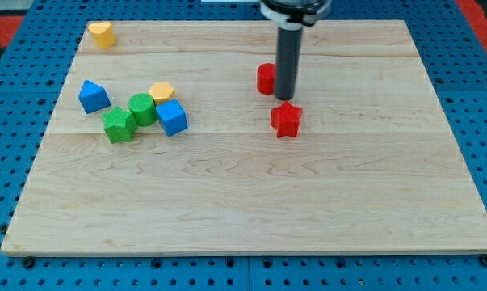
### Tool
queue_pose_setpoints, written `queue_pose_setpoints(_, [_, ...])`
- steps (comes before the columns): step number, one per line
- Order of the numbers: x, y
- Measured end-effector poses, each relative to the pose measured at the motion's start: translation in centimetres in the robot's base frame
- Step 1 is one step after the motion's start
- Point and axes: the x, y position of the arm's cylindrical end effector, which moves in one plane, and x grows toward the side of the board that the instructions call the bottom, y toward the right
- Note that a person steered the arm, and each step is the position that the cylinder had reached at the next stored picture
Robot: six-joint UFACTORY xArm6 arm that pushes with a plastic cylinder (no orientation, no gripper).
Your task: Push the red circle into the yellow hexagon
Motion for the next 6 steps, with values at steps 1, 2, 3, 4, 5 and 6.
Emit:
queue_pose_setpoints(1, [-3.5,4.9])
queue_pose_setpoints(2, [-4.5,-3.5])
queue_pose_setpoints(3, [-2.6,-13.2])
queue_pose_setpoints(4, [-2.4,-18.4])
queue_pose_setpoints(5, [-2.6,-14.5])
queue_pose_setpoints(6, [-2.4,-0.5])
